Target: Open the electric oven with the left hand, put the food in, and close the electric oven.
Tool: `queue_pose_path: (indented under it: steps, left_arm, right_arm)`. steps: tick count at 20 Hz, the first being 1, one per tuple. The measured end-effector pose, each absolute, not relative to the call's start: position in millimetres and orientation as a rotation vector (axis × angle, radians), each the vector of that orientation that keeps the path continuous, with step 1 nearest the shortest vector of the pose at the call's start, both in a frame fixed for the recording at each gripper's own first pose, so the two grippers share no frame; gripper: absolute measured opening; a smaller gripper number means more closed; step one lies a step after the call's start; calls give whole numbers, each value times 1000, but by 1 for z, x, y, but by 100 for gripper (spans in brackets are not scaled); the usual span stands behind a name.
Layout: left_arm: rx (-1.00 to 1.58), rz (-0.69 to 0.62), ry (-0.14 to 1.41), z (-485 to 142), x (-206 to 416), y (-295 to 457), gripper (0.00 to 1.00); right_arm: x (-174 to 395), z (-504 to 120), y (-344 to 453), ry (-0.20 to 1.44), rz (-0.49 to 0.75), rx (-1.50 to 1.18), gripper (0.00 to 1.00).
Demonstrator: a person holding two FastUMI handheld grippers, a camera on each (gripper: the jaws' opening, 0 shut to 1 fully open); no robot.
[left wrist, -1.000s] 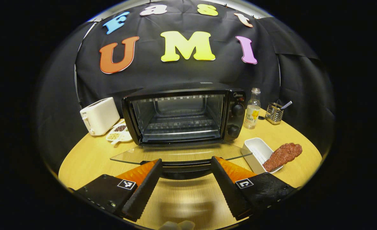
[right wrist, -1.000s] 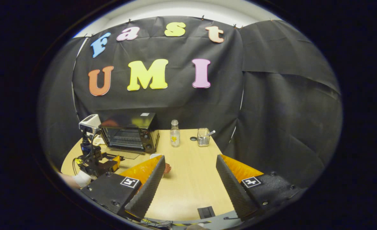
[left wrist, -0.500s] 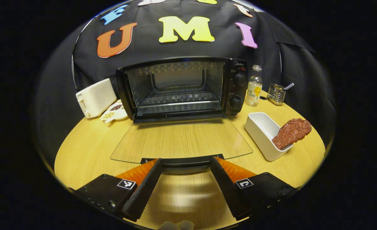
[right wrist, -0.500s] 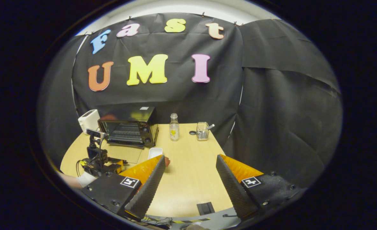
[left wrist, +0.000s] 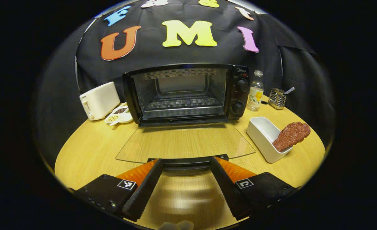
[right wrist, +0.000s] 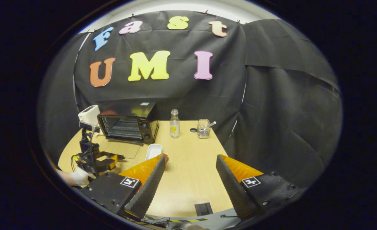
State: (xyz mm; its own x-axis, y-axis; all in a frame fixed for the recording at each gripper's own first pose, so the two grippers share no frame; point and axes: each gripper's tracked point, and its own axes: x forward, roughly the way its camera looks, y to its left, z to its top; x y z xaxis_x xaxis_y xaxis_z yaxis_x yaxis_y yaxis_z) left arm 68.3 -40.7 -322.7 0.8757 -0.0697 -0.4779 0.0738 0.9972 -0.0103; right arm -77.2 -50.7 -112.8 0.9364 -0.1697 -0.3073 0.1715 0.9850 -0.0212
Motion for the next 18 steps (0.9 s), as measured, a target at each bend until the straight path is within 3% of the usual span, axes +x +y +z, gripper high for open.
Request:
queue_pose_path:
  steps: [8,13,18]
  left_arm:
    - [43,16,321,-222,38,26,96]
    - [51,38,230,-166,14,26,97]
    - [15,100,243,-139,-8,12,96]
  right_arm:
    - [-19,-168,-34,410,-18,37,100]
    - [31,-224,-18,519,128,21,100]
    - [83,-264,-4,629,277,62,100]
